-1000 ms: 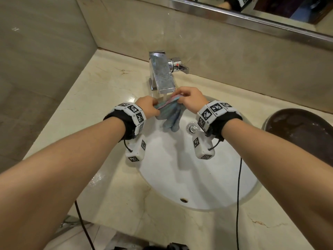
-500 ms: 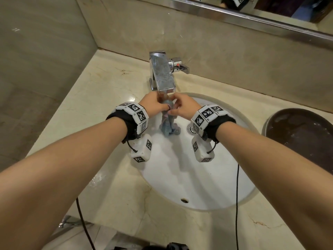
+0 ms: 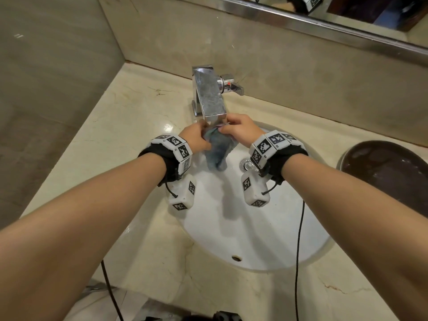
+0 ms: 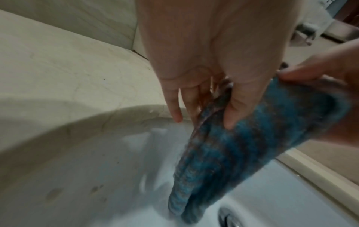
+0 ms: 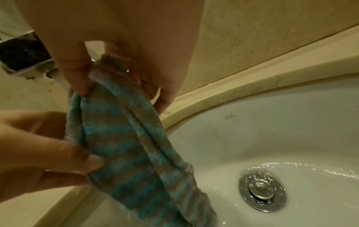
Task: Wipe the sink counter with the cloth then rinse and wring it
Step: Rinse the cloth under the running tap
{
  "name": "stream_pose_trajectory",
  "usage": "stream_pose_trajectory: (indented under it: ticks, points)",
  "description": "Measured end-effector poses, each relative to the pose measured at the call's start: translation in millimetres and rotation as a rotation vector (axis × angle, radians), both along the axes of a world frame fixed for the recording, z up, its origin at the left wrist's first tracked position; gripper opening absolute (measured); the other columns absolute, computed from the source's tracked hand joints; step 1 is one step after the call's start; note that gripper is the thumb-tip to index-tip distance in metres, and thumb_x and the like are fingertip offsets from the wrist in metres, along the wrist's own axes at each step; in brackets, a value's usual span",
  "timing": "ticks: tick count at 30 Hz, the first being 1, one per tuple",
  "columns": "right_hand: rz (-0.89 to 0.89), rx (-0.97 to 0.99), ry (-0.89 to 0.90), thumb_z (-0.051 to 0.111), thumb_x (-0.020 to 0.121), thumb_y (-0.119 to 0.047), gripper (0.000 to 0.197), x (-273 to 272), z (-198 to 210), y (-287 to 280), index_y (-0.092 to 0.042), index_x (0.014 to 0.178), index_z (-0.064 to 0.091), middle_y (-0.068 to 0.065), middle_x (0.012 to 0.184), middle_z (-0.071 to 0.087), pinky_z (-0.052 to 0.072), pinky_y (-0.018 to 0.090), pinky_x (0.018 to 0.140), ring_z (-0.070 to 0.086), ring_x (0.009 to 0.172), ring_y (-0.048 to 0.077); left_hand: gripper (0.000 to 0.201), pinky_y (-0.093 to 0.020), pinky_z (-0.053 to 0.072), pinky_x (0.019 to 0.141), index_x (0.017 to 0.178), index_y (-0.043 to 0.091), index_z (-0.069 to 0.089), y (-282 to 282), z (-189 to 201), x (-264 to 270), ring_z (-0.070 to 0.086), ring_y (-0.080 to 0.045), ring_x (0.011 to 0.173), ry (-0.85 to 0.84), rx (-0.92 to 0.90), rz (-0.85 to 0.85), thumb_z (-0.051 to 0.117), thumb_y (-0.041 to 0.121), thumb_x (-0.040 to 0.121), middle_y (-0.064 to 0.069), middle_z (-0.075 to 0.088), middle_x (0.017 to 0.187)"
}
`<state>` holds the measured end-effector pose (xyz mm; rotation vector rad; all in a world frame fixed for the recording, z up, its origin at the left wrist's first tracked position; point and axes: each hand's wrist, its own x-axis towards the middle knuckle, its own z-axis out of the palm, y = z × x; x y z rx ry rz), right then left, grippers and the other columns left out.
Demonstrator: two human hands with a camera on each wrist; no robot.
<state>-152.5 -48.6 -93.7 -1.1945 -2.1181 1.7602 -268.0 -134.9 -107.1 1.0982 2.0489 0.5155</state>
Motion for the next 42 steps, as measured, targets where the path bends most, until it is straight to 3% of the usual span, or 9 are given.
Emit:
stream_pose_trajectory:
  ticks: [5, 8, 12, 16, 23, 28, 34, 37, 42]
  points:
    - [0.019, 0.063, -0.157, 0.057, 0.087, -0.007, 0.023, 18.3, -6.7, 6.7, -0.019, 0.067, 0.053, 0.002, 0.071, 0.055, 0.044, 0.022, 0.059, 0.052, 0.064, 0.012, 0.031, -0.024, 0.038, 0.079, 0.114, 0.003, 0.063, -2.2, -2.3, -12.9, 0.058, -0.031, 0.108, 0.148, -0.025, -0.069, 0.062, 0.012, 0.084, -0.017, 0.064, 0.116]
    - [0.070, 0.139, -0.330, 0.061, 0.085, -0.012, 0.011, 26.7, -12.2, 13.1, -0.017, 0.078, 0.056, 0.000, 0.066, 0.055, 0.042, 0.017, 0.056, 0.048, 0.058, 0.009, 0.028, -0.024, 0.039, 0.085, 0.113, 0.005, 0.063, -1.8, -0.7, -16.2, 0.058, -0.028, 0.109, 0.129, 0.031, -0.051, 0.062, 0.013, 0.086, -0.014, 0.063, 0.117]
    - [0.251, 0.257, -0.467, 0.067, 0.084, -0.023, 0.037, 28.0, -15.2, 13.7, -0.017, 0.119, 0.056, 0.002, 0.101, 0.059, 0.042, 0.025, 0.083, 0.055, 0.087, 0.016, 0.025, -0.026, 0.040, 0.081, 0.112, 0.010, 0.061, -0.7, -0.1, -13.4, 0.058, -0.026, 0.101, 0.125, 0.041, -0.105, 0.058, 0.017, 0.088, -0.010, 0.064, 0.108]
    - [0.266, 0.327, -0.278, 0.071, 0.081, -0.022, 0.063, 14.7, -15.2, 1.9, -0.016, 0.137, 0.043, 0.005, 0.127, 0.056, 0.045, 0.033, 0.097, 0.055, 0.112, 0.021, 0.026, -0.025, 0.039, 0.076, 0.110, 0.012, 0.063, -0.3, 2.2, -6.8, 0.054, -0.020, 0.085, 0.055, 0.075, -0.089, 0.061, 0.025, 0.088, -0.002, 0.057, 0.090]
    - [0.333, 0.398, -0.373, 0.065, 0.085, -0.016, 0.008, 1.2, -12.9, 0.4, -0.011, 0.092, 0.066, 0.005, 0.080, 0.055, 0.034, 0.018, 0.055, 0.050, 0.078, 0.019, 0.027, -0.023, 0.036, 0.068, 0.104, 0.002, 0.063, 7.5, 8.2, -4.7, 0.049, -0.018, 0.083, 0.071, 0.026, -0.116, 0.067, 0.017, 0.082, -0.006, 0.054, 0.088]
    - [0.231, 0.272, -0.280, 0.057, 0.085, -0.009, 0.013, -0.2, -6.5, 7.2, 0.001, 0.080, 0.063, 0.012, 0.075, 0.050, 0.032, 0.027, 0.062, 0.046, 0.072, 0.019, 0.023, -0.023, 0.037, 0.065, 0.097, 0.012, 0.061, 5.0, 1.5, -12.5, 0.050, -0.019, 0.082, 0.050, -0.064, -0.159, 0.072, 0.019, 0.078, -0.003, 0.054, 0.087]
    - [0.146, 0.242, -0.257, 0.055, 0.085, -0.008, 0.031, 6.8, 3.9, 15.0, -0.019, 0.056, 0.052, 0.002, 0.058, 0.044, 0.029, 0.023, 0.054, 0.040, 0.059, 0.013, 0.027, -0.024, 0.037, 0.075, 0.101, 0.006, 0.067, -2.5, -10.8, -21.5, 0.052, -0.020, 0.084, 0.044, -0.055, -0.075, 0.073, 0.015, 0.076, -0.004, 0.058, 0.087]
    - [0.291, 0.355, -0.407, 0.054, 0.088, -0.021, 0.018, 13.1, -2.4, 13.0, -0.014, 0.071, 0.053, 0.005, 0.069, 0.049, 0.029, 0.026, 0.054, 0.046, 0.068, 0.021, 0.024, -0.025, 0.039, 0.076, 0.100, 0.005, 0.066, 1.3, -6.7, -21.8, 0.052, -0.019, 0.084, 0.031, 0.014, -0.039, 0.071, 0.013, 0.078, -0.006, 0.058, 0.087]
    - [0.524, 0.657, -0.623, 0.056, 0.079, -0.062, 0.046, 20.0, -9.3, 12.1, -0.018, 0.065, 0.052, 0.002, 0.081, 0.051, 0.036, 0.029, 0.073, 0.046, 0.084, 0.020, 0.027, -0.023, 0.047, 0.068, 0.107, 0.002, 0.064, 9.0, 1.2, -9.7, 0.060, -0.025, 0.086, -0.061, 0.071, -0.018, 0.066, 0.006, 0.080, -0.013, 0.063, 0.093]
